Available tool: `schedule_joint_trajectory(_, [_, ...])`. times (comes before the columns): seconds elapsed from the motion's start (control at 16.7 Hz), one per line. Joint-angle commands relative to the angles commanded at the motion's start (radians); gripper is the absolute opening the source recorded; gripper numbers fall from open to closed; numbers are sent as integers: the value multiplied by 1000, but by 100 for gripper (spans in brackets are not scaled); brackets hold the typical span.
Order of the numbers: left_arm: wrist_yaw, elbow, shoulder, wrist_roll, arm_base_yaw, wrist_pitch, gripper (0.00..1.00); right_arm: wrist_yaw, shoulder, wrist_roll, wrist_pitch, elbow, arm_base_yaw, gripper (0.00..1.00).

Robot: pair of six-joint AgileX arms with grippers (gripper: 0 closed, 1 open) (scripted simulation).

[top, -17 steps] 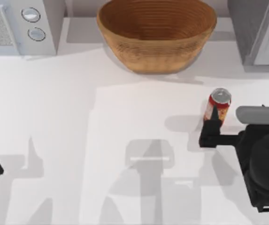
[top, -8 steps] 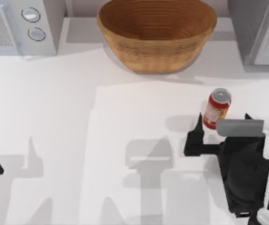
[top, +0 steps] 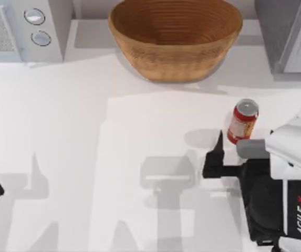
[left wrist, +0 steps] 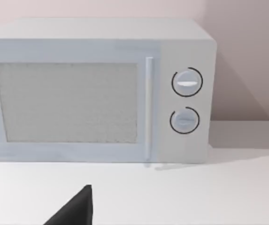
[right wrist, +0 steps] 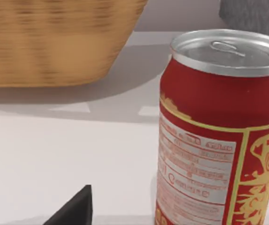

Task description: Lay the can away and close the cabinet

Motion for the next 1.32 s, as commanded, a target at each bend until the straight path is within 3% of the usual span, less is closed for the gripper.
schedule_joint_trajectory(0.54, [0,0,0,0,0,0,100,-5,23,-1,-4,16,-7,100])
schedule_joint_trajectory(1.32, [0,0,0,0,0,0,100,-132,39,-24,-141,198,-135,100])
